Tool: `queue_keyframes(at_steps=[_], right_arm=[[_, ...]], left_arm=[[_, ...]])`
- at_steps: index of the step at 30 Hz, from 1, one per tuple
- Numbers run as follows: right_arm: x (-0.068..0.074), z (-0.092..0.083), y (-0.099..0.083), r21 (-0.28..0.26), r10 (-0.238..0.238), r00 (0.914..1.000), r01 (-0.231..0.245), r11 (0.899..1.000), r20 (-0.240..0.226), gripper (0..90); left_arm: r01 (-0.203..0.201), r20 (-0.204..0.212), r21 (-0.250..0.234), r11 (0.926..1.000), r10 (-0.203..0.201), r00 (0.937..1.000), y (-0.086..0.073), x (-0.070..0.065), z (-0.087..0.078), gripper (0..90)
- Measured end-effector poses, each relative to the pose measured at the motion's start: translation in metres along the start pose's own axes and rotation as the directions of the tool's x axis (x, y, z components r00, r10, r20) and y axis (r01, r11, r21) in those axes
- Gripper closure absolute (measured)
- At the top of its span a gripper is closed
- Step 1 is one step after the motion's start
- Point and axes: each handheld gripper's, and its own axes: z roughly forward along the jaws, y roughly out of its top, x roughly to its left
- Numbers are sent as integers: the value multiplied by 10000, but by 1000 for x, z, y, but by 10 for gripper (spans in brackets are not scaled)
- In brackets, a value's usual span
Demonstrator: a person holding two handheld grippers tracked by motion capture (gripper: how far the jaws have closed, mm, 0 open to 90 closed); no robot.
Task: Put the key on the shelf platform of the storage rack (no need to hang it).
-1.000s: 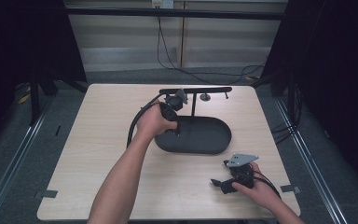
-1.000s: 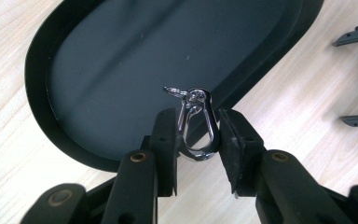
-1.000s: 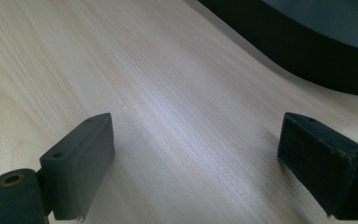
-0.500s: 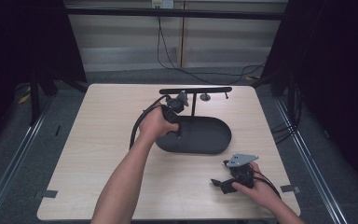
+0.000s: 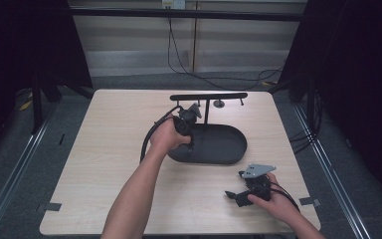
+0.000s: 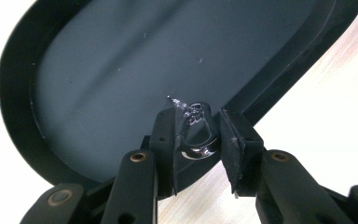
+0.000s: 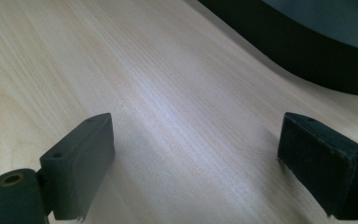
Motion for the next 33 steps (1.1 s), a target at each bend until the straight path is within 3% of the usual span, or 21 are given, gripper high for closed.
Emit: queue_keyframes(at_steps=[8, 10, 16, 22, 28, 33], right_arm=[[0, 0, 0, 1, 7, 10000, -7, 10000, 0, 103], [0, 0, 0, 4, 9, 10000, -9, 10000, -3, 103], [0, 0, 0, 3, 5, 10000, -5, 10000, 0, 103], [0, 0, 0, 3, 17, 10000, -17, 10000, 1, 103], [0, 0, 0, -1, 4, 10000, -4, 10000, -1, 103], [0, 0, 0, 6, 20, 10000, -20, 10000, -2, 103]], left_arm=[[-79, -192, -150, 9999, 76, 9998, -3, 2, 7, 680], [61, -118, -250, 9997, -64, 9999, -3, 2, 8, 680], [-147, -247, -129, 9998, 144, 9996, -3, 1, 13, 680], [93, -292, -218, 9997, -99, 9995, -8, 5, 16, 679], [-29, -354, -139, 9999, 24, 9994, -9, 5, 17, 679], [99, -328, -285, 9995, -108, 9994, -9, 6, 16, 677]])
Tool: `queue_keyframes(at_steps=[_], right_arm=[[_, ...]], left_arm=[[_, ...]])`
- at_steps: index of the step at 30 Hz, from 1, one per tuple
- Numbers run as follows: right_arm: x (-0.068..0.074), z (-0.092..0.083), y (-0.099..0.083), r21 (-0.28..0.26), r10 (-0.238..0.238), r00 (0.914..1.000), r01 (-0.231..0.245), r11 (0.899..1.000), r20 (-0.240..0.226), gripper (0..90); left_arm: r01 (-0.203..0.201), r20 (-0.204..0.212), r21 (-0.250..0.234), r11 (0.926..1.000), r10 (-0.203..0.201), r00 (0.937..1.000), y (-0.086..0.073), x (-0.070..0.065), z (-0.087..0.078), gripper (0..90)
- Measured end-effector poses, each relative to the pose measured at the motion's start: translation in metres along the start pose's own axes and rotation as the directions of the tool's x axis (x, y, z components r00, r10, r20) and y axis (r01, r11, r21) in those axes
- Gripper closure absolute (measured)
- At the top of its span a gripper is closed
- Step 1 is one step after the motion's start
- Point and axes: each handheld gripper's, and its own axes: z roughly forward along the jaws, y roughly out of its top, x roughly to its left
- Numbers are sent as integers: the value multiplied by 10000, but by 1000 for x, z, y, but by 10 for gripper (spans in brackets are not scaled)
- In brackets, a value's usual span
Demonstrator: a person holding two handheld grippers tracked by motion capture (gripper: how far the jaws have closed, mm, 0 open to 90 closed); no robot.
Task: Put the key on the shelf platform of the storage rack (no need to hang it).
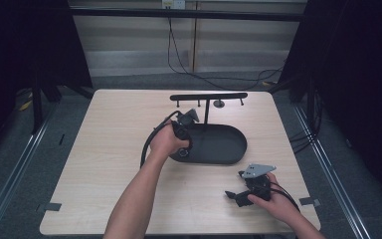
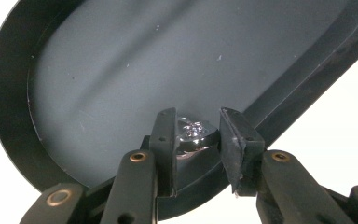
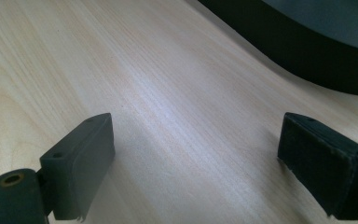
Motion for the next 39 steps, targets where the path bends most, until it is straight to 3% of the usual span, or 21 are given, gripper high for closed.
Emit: queue_keyframes(at_steps=[7, 20, 39], right_arm=[[0, 0, 0, 2, 0, 10000, 0, 10000, -3, 102], [0, 0, 0, -1, -15, 10000, 15, 10000, -8, 102], [0, 0, 0, -9, -21, 10000, 21, 10000, 9, 102]], left_arm=[[156, 134, -189, 9997, -154, 9998, -1, 0, -3, 651], [-17, 107, -372, 9993, 21, 9999, -4, -2, -12, 553], [-157, 272, -398, 9991, 167, 9995, -11, -8, -22, 507]])
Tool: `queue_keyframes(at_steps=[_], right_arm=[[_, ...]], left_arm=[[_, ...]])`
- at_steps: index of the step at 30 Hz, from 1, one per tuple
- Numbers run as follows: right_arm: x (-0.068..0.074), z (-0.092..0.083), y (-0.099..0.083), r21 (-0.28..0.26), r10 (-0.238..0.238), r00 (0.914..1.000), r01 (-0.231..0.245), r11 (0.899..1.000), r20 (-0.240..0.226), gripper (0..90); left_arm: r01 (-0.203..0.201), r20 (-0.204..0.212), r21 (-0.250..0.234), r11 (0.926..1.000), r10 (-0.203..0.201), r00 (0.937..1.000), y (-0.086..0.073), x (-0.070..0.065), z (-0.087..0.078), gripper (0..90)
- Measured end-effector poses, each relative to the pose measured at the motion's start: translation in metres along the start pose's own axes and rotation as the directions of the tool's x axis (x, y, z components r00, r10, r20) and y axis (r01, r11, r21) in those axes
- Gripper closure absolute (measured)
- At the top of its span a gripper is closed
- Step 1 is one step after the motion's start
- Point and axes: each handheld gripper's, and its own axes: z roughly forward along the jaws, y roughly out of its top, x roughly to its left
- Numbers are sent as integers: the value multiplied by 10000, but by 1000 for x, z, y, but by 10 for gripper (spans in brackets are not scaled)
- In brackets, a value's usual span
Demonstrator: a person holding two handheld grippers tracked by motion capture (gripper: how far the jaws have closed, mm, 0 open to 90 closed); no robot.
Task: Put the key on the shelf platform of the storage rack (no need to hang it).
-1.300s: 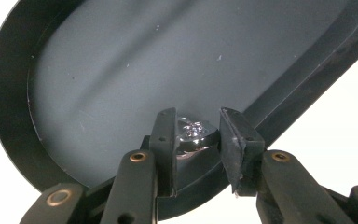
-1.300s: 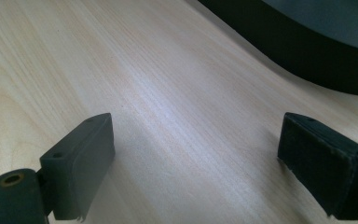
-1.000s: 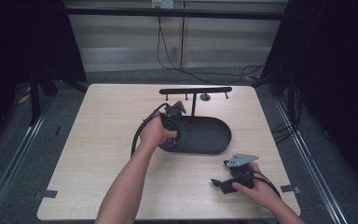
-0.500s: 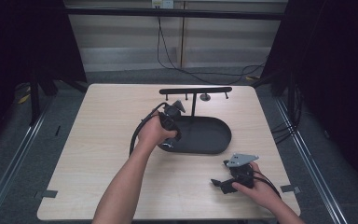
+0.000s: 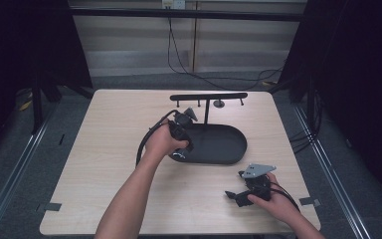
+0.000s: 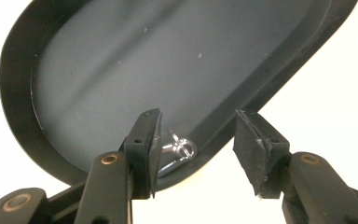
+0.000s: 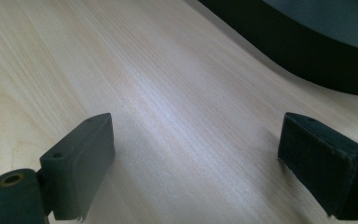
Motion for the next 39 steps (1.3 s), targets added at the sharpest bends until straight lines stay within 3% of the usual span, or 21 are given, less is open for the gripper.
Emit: queue_keyframes(at_steps=[14, 27, 39], right_arm=[[0, 0, 0, -4, -5, 10000, 5, 10000, -2, 102], [0, 0, 0, 4, 9, 10000, -9, 10000, -25, 102], [0, 0, 0, 24, 35, 10000, -35, 10000, -21, 102]], left_arm=[[-170, -16, -241, 9996, 170, 9999, -12, -1, -12, 440], [-8, 112, -584, 9983, 15, 9999, -25, 2, -15, 332], [-358, 99, -538, 9979, 363, 9993, -37, 2, -21, 278]])
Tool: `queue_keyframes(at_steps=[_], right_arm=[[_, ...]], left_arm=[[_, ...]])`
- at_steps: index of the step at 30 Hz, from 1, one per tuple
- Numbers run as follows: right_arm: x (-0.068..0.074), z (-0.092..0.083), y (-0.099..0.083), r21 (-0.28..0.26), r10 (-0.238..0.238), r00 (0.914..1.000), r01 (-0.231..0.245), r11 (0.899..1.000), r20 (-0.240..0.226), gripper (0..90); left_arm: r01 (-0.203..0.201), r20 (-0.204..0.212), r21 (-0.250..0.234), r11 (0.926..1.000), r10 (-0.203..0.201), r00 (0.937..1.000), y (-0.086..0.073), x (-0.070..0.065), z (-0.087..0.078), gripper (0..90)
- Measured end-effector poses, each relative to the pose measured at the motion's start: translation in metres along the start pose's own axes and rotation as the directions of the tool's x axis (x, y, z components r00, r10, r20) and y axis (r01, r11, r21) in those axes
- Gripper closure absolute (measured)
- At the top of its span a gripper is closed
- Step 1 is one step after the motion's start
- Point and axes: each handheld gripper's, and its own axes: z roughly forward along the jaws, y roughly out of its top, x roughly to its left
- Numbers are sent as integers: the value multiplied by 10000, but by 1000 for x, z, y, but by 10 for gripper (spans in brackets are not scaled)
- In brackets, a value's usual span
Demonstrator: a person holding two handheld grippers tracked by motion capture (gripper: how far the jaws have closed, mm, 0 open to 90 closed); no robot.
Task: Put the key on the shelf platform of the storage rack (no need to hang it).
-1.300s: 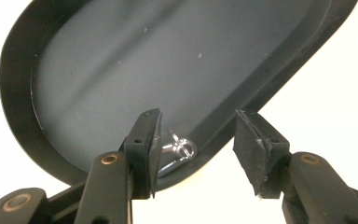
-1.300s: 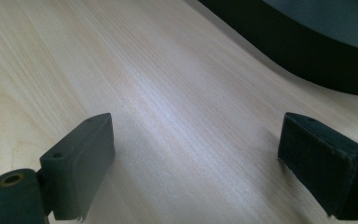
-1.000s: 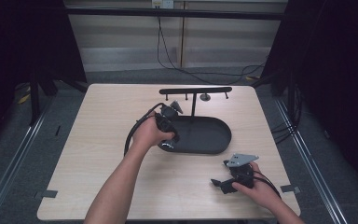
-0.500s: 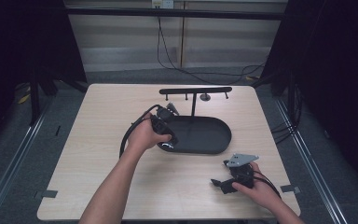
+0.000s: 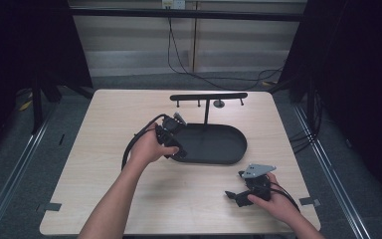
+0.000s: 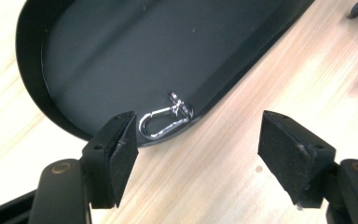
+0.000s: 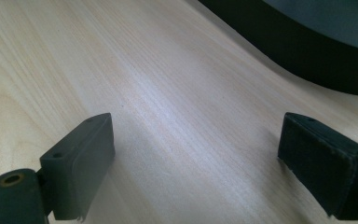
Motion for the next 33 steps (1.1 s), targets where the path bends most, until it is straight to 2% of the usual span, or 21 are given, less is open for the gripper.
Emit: queue_keyframes(at_steps=[12, 33], right_arm=[[0, 0, 0, 14, -20, 10000, 20, 10000, -8, 102], [0, 0, 0, 6, -32, 10000, 32, 10000, -6, 102]], left_arm=[[-41, -55, -168, 9999, 40, 10000, -14, 3, 0, 237], [-139, 130, -388, 9991, 144, 9998, -38, 5, -8, 237]])
